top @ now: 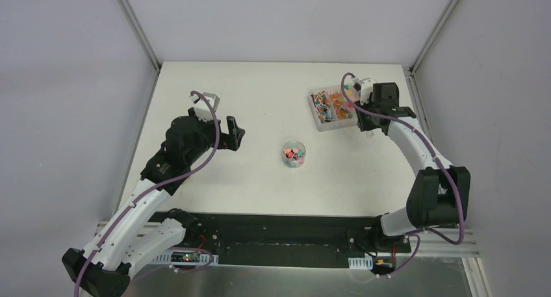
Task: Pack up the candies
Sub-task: Scoop the fake candies from the storage box, then place the fake candies in the packing bottle.
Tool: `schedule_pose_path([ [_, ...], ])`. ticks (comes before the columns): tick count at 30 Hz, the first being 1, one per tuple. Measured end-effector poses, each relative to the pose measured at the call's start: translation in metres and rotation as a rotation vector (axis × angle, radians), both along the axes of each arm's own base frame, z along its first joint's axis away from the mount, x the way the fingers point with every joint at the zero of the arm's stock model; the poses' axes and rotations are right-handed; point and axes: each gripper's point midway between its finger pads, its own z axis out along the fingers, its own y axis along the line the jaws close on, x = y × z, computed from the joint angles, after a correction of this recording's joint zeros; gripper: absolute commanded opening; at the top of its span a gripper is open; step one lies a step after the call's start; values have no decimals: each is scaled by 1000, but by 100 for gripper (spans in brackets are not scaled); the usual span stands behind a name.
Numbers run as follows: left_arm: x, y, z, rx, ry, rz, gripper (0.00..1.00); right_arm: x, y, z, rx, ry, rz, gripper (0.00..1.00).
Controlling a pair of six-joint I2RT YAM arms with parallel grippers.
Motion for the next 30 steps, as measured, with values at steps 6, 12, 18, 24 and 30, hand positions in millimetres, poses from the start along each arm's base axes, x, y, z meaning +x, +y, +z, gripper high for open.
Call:
schedule_pose_path([
  [6, -1, 1, 3, -4, -8, 0, 95, -8, 9, 12, 53, -47, 34, 0],
  [12, -3, 1, 6, -10, -18, 0, 95, -13, 19, 32, 102, -108, 76, 0],
  [18, -3, 1, 6, -9, -18, 0, 95, -32, 30, 34, 116, -123, 142, 0],
  [24, -3, 1, 6, -9, -18, 0, 95, -56, 48, 30, 35, -151, 314, 0],
  [30, -3, 1, 6, -9, -18, 0, 95, -76, 66, 29, -60, -174, 507, 0],
])
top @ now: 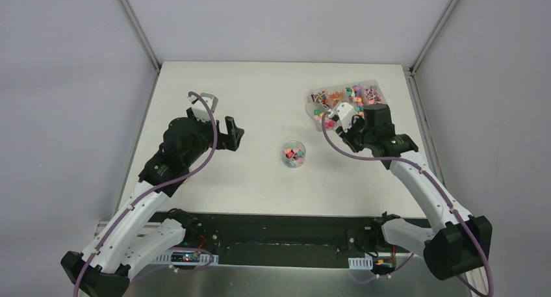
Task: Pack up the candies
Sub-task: Place the fake candies in the packing bottle.
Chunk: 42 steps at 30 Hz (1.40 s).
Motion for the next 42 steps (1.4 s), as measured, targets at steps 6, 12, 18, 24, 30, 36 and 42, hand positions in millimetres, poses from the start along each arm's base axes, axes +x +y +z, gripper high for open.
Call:
schedule_pose_path([
  [6, 0, 0, 0, 0, 0, 0, 95, -18, 12, -3, -129, -19, 161, 0],
  [12, 0, 0, 0, 0, 0, 0, 95, -40, 16, -9, -240, 1, 287, 0],
  [18, 0, 0, 0, 0, 0, 0, 95, -47, 13, -1, -288, -37, 327, 0],
  [24, 0, 0, 0, 0, 0, 0, 95, -55, 13, -7, -362, -21, 364, 0],
  [30, 0, 0, 0, 0, 0, 0, 95, -64, 15, -19, -442, 24, 406, 0],
  [36, 0, 0, 0, 0, 0, 0, 95, -71, 17, -21, -514, 31, 439, 0],
  [42, 0, 0, 0, 0, 0, 0, 95, -72, 19, -17, -573, 29, 454, 0],
])
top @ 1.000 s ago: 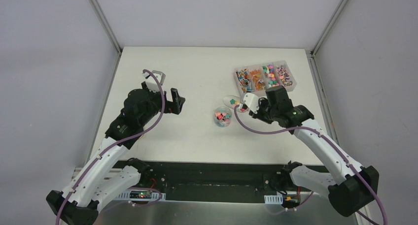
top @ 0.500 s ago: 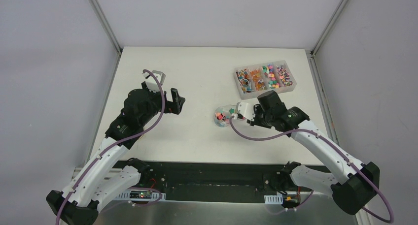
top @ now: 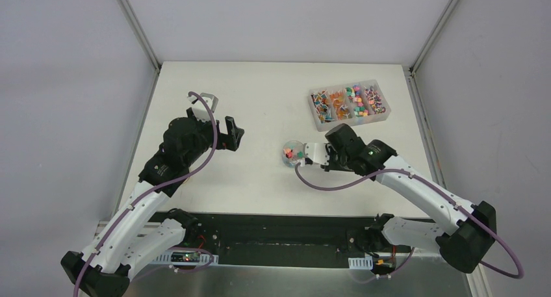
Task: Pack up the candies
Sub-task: Place the fake candies in the packing bottle.
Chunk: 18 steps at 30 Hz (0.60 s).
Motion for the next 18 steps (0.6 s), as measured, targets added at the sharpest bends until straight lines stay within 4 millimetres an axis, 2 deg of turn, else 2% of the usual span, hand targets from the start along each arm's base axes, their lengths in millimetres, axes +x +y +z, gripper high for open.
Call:
schedule_pose_path([
  [7, 0, 0, 1, -1, -2, 0, 95, 11, 1, 11, -37, -33, -14, 0],
  [18, -1, 1, 2, -4, -8, 0, 95, 20, -7, 19, -121, -59, -26, 0],
])
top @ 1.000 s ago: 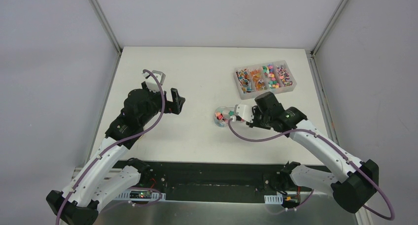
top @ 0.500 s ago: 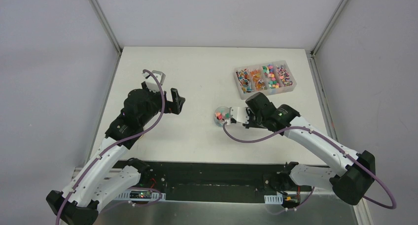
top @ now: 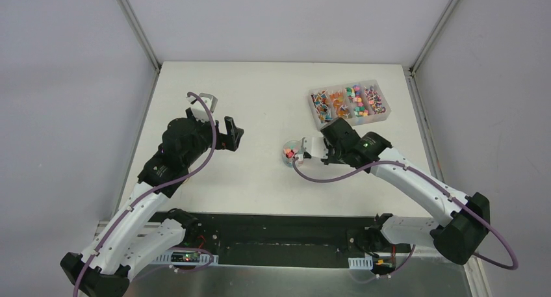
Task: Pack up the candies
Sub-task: Place the fake candies in the packing bottle.
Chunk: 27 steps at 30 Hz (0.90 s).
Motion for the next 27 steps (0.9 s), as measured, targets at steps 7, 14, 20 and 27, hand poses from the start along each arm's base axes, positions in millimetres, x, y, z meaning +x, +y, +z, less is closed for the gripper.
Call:
schedule_pose_path([
  [7, 0, 0, 0, 0, 0, 0, 95, 7, -3, 14, -25, -42, -10, 0],
  [14, 0, 0, 0, 0, 0, 0, 95, 7, -10, 12, -86, -38, -15, 0],
  [20, 0, 0, 0, 1, -1, 0, 95, 7, -12, 15, -116, -39, -14, 0],
  [27, 0, 0, 0, 3, -2, -1, 95, 8, -10, 21, -127, -56, -5, 0],
])
